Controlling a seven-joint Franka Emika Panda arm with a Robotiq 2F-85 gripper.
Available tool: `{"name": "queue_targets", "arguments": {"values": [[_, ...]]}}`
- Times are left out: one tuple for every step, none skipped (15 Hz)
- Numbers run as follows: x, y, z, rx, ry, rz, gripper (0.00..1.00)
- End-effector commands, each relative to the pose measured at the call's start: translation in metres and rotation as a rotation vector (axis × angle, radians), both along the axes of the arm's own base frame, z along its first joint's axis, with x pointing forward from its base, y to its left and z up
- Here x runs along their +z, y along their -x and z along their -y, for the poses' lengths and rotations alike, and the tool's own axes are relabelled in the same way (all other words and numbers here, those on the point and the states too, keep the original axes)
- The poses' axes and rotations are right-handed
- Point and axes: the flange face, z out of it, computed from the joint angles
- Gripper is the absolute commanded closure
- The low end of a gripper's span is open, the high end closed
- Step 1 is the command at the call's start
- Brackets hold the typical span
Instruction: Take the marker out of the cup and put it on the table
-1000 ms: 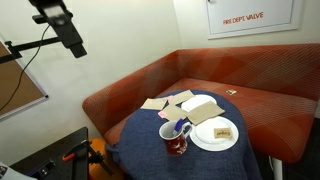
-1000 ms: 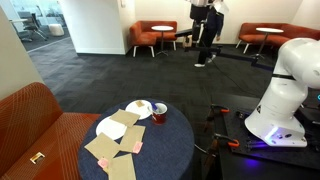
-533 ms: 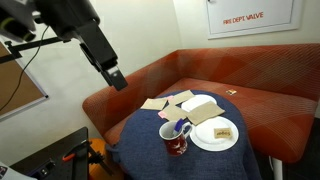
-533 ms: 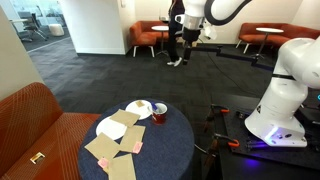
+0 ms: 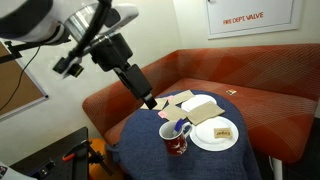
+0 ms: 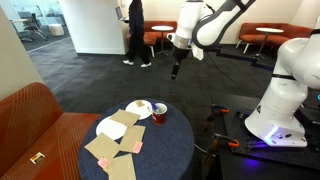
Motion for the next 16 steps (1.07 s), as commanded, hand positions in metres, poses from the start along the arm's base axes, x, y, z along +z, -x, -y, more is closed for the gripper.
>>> {"name": "queue_targets", "arguments": {"values": [[-0.026, -0.02, -0.012, -0.036, -0.028, 0.021, 0.0], [-0.033, -0.024, -0.015, -0.044, -0.032, 0.027, 0.0], [-0.04, -0.029, -0.017, -0.056, -0.036, 0.03, 0.0], [-0.047, -0.035, -0.019, -0.064, -0.034, 0.034, 0.0], [-0.053, -0.041, -0.021, -0.074, -0.034, 0.033, 0.0], [-0.06, -0.047, -0.022, -0.088, -0.031, 0.035, 0.0], [-0.068, -0.054, -0.023, -0.097, -0.032, 0.033, 0.0], [-0.074, -0.06, -0.024, -0.104, -0.033, 0.025, 0.0], [-0.082, -0.067, -0.025, -0.106, -0.034, 0.017, 0.0], [-0.087, -0.072, -0.027, -0.106, -0.034, 0.009, 0.0], [-0.095, -0.078, -0.029, -0.106, -0.036, 0.0, 0.0], [-0.102, -0.083, -0.031, -0.101, -0.036, -0.007, 0.0], [-0.108, -0.088, -0.034, -0.095, -0.037, -0.015, 0.0], [-0.113, -0.092, -0.036, -0.089, -0.038, -0.023, 0.0], [-0.119, -0.096, -0.037, -0.084, -0.038, -0.03, 0.0], [-0.124, -0.1, -0.038, -0.081, -0.037, -0.037, 0.0]]}}
